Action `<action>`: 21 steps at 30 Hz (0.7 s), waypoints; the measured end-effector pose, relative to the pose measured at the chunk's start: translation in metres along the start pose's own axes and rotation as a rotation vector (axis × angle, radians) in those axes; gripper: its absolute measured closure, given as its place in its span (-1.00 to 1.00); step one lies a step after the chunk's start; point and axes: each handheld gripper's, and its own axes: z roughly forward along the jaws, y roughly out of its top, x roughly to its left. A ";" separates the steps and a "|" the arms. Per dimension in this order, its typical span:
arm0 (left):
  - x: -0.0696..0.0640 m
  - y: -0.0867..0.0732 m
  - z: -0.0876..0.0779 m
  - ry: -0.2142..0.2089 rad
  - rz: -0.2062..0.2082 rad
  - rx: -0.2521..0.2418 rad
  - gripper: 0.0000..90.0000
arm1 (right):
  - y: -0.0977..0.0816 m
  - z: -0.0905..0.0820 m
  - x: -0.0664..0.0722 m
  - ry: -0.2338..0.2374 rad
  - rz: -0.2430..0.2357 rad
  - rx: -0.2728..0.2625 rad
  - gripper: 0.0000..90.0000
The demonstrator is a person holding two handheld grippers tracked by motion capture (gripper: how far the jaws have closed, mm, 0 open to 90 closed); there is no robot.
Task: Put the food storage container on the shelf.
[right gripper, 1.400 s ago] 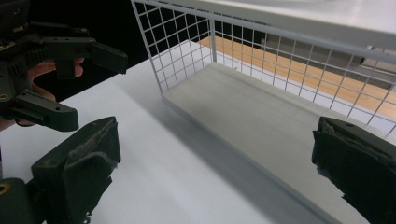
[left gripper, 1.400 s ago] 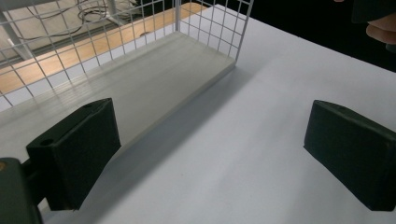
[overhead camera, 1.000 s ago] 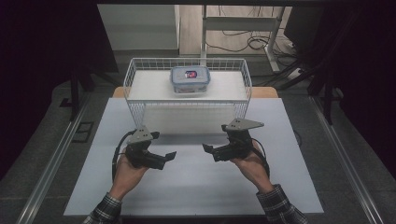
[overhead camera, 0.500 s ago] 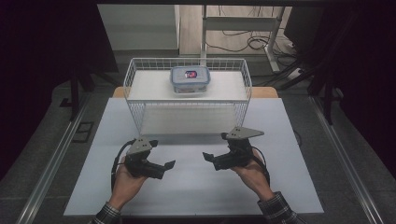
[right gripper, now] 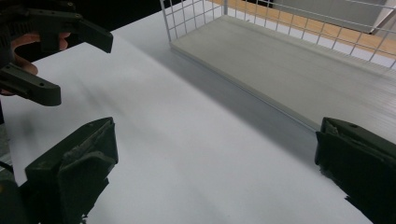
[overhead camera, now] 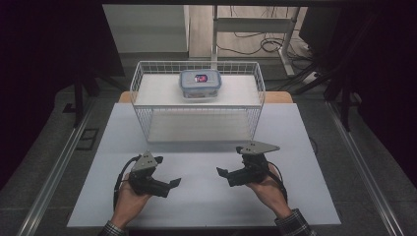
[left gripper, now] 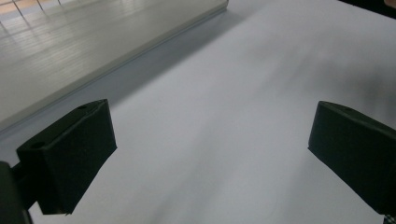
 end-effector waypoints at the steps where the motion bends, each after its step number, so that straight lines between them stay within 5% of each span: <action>1: 0.000 -0.002 0.000 -0.003 0.006 0.005 -0.98 | -0.001 -0.001 0.000 -0.003 0.000 0.000 -1.00; 7: -0.003 -0.011 -0.002 0.017 0.051 0.036 -0.95 | -0.008 -0.007 -0.002 -0.020 -0.008 -0.001 -1.00; 21: 0.004 -0.030 -0.022 0.062 -0.013 0.005 -0.95 | -0.029 -0.026 -0.007 -0.043 -0.001 -0.013 -1.00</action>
